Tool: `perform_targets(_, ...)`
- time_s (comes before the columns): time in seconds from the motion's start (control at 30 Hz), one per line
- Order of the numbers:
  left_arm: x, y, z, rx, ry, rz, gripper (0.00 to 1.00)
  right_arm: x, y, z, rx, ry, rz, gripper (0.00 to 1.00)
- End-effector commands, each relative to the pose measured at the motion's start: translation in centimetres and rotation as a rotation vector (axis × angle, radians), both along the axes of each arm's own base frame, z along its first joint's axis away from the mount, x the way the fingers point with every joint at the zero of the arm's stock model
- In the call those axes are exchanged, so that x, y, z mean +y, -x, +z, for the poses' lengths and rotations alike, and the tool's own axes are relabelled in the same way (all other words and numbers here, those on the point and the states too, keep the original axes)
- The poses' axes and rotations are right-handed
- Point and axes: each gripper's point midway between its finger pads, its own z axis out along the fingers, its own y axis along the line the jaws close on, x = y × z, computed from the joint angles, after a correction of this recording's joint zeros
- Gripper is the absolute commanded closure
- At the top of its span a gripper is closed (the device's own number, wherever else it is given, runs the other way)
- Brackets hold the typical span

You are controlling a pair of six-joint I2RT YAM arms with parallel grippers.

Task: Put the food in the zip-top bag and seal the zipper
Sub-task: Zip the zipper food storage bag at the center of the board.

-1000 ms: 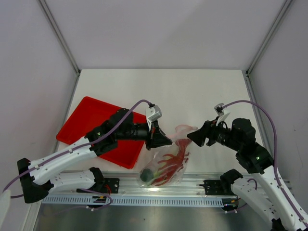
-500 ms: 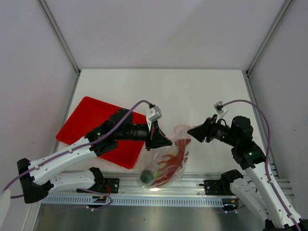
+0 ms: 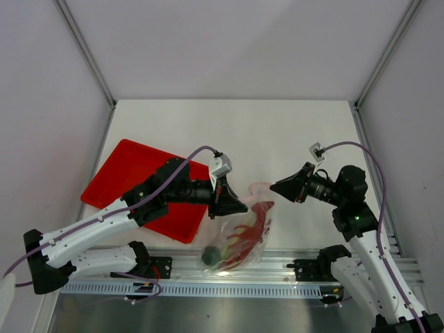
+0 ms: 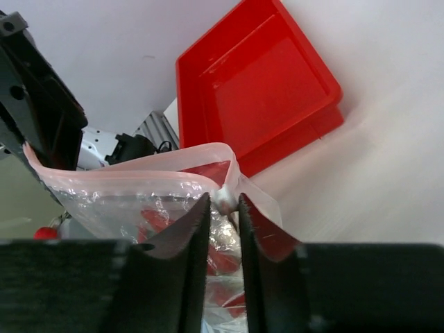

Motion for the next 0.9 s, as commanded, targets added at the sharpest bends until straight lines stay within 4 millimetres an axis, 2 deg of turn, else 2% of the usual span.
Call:
perform_targets(0.0,0.0,0.6,2.3,-0.029,0.082,-0.031,1.0,0.5,0.4,1.5,-0.048,-0.034,0.055,0.78)
perform_targets(0.13,0.1,0.7,2.4,-0.03,0.086,-0.033,0.99,0.5,0.0,1.1,-0.033,-0.025,0.049,1.0)
perform_targets(0.3,0.5,0.5,2.2,-0.036,0.076,-0.009,0.99,0.4,-0.1,1.2,-0.016,-0.017,0.037,1.0)
perform_targets(0.4,0.9,0.0,1.6,-0.035,0.044,0.03,0.98,0.4,0.2,2.2,-0.026,-0.011,0.036,1.0)
perform_targets(0.47,1.5,-1.0,1.8,-0.054,0.033,0.102,0.89,0.5,0.7,4.0,-0.064,-0.016,0.047,1.0)
perform_targets(0.53,2.3,-2.2,1.4,-0.069,0.007,0.189,0.87,0.8,1.5,5.1,-0.083,-0.01,0.062,1.0)
perform_targets(0.57,2.9,-2.4,1.8,-0.084,0.015,0.219,0.83,0.7,1.8,6.7,-0.133,-0.008,0.062,1.0)
perform_targets(0.63,3.8,-3.4,2.2,-0.114,0.01,0.29,0.76,0.8,2.4,7.3,-0.135,0.009,0.073,1.0)
perform_targets(0.67,4.4,-3.6,2.4,-0.131,0.013,0.315,0.71,0.9,2.6,8.3,-0.168,0.014,0.08,1.0)
perform_targets(0.7,4.8,-4.0,2.5,-0.132,0.001,0.346,0.59,0.9,2.9,8.4,-0.163,0.02,0.09,1.0)
perform_targets(0.77,5.9,-5.5,3.1,-0.144,-0.009,0.455,0.58,0.9,3.0,8.8,-0.17,0.026,0.094,1.0)
perform_targets(0.83,6.8,-6.3,2.7,-0.134,-0.049,0.521,0.55,1.1,3.5,9.1,-0.176,0.025,0.115,1.0)
perform_targets(0.87,7.9,-7.6,3.3,-0.145,-0.068,0.613,0.48,1.2,4.0,9.4,-0.186,0.022,0.135,1.0)
